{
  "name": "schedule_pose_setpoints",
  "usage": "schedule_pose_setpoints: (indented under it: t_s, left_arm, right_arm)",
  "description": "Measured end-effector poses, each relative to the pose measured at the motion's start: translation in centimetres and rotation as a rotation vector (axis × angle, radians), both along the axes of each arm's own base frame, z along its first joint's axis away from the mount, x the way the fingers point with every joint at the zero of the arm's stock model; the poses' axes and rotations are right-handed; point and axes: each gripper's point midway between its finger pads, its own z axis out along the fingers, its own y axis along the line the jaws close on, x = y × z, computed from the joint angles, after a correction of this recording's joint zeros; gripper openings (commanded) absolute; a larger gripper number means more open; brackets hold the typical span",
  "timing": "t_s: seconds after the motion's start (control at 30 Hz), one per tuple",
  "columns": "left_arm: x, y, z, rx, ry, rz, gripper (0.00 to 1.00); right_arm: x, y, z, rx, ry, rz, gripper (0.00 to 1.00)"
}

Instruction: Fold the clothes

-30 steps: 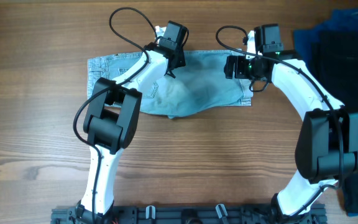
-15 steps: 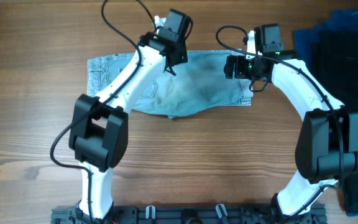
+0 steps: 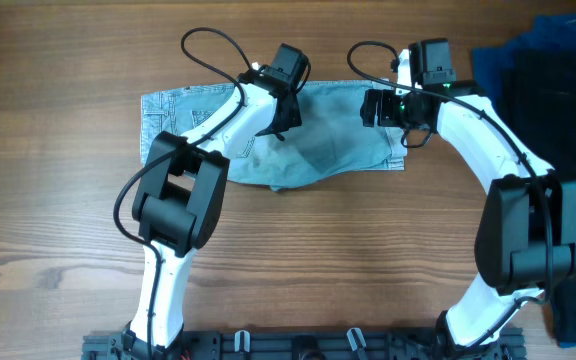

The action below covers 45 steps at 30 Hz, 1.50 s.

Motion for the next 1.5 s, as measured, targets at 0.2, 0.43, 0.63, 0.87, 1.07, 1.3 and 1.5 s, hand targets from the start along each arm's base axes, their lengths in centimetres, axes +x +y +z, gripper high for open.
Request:
schedule_pose_setpoints:
  t_s: [0.2,0.43,0.63,0.87,1.07,1.3,1.5]
  left_arm:
    - [0.2,-0.2,0.3,-0.01,-0.009,-0.011,0.04]
    - [-0.4,0.0,4.0,-0.025,-0.032,-0.014,0.04]
    - [-2.6,0.0,3.3,-0.04,0.066,-0.022,0.04]
    - [-3.4,-0.4,1.0,-0.075,0.079,-0.02,0.04]
    - [-2.8,-0.7,-0.1,-0.103,0.037,-0.012,0.04]
    - [-3.3,-0.5,0.8,-0.097,0.042,-0.017,0.04]
    - [-4.8,0.3,8.3,-0.124,-0.011,-0.022,0.04]
  right_arm:
    - [0.0,0.0,0.0,0.0,0.0,0.0,1.0]
    - [0.0,0.0,0.0,0.0,0.0,0.0,1.0]
    - [0.0,0.0,0.0,0.0,0.0,0.0,1.0]
    - [0.0,0.0,0.0,0.0,0.0,0.0,1.0]
    - [0.0,0.0,0.0,0.0,0.0,0.0,1.0]
    - [0.0,0.0,0.0,0.0,0.0,0.0,1.0]
    - [0.0,0.0,0.0,0.0,0.001,0.0,1.0]
